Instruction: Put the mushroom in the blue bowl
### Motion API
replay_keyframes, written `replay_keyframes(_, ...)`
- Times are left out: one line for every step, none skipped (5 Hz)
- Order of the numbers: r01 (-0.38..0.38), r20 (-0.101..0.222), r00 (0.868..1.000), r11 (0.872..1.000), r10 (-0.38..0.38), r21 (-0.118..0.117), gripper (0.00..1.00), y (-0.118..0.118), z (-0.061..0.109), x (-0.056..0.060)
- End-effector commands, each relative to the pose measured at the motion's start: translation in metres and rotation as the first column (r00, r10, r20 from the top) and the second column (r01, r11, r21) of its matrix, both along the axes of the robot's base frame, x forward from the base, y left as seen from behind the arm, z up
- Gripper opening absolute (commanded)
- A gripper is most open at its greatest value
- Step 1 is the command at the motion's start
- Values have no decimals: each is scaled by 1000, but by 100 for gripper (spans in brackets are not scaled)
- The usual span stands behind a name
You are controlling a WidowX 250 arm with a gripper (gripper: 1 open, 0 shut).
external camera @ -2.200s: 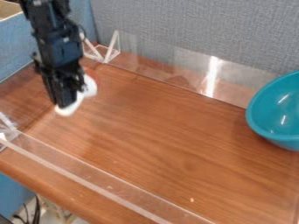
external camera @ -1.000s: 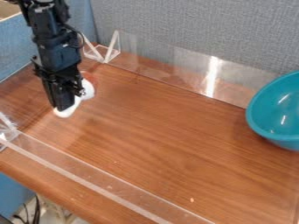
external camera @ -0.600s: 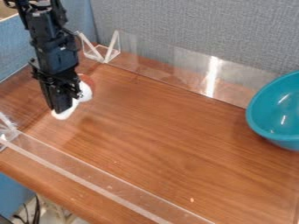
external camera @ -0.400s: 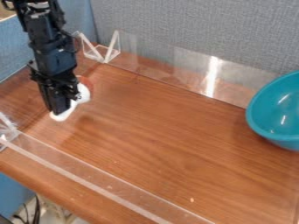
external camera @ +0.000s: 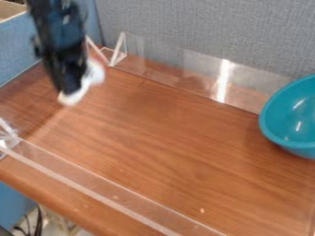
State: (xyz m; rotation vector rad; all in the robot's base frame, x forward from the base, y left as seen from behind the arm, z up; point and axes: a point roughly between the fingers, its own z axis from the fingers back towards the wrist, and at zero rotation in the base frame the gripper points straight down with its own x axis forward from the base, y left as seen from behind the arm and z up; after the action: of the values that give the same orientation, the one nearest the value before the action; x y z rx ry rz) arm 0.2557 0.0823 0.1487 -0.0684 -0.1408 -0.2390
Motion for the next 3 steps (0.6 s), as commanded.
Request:
replay_keyframes(75,107,992,997,-74,-11,0,-45,33,13)
replay_keyframes(142,147,980,989,-137,-30,0,-82,39,23)
replay_keyframes(209,176,964,977,-199,-39,0,-115,40,33)
